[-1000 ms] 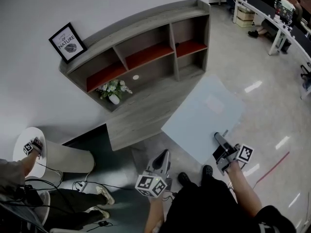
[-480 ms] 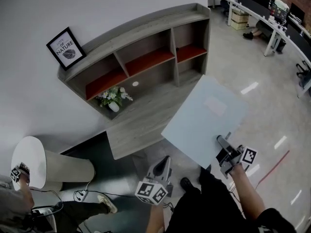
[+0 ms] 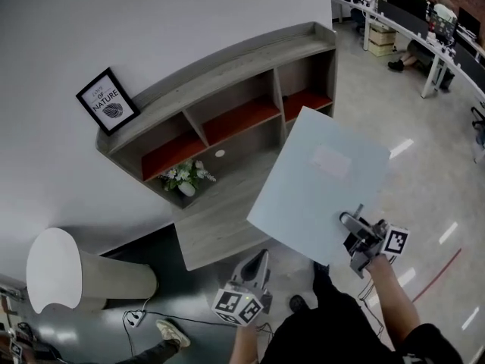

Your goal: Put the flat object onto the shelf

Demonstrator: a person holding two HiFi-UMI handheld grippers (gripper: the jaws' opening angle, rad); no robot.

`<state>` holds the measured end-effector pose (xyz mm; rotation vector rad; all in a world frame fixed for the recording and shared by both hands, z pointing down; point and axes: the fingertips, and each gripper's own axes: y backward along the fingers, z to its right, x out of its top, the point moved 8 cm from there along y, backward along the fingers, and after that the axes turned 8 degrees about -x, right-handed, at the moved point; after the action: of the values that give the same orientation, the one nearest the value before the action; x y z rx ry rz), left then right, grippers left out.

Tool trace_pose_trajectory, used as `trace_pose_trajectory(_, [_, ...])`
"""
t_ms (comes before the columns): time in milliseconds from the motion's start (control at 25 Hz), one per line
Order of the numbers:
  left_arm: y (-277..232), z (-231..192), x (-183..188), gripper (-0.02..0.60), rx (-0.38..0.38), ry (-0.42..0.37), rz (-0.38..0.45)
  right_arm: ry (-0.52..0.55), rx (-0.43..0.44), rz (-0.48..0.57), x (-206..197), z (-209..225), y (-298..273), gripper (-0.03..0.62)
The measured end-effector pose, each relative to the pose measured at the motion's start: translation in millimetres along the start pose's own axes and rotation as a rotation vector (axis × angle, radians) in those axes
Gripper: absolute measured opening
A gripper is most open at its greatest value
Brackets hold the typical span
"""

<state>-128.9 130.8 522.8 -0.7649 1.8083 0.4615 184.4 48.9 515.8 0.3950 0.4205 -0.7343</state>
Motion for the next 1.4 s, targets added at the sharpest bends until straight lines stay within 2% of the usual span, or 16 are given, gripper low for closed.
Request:
trace_pose_trajectory(360, [-74.3,-11.1,62.6,0.012,0.016,-0.049,0.062,0.014,0.130,-0.028,83.0,1.7,-58.6,0.270])
trace_pose_trajectory(720, [-138.4,-13.5,118.1,0.012,0.030,-0.112,0.131,0.085,0.266,-0.079,169.7,7.0,-114.9,0.270])
trace_pose_trajectory(1160, [-164.6,-21.3,156.3,0.012,0.000,-0.141,0.132,0.184,0.358,-0.113,219.8,-4.5,-184.6,0.272])
trace_pose_trajectory(1400, [-169.6,-50.0,182.0,0.012,-0.023,-0.152,0.152,0.308,0.369,-0.153,245.6,-25.6,-239.2,0.270])
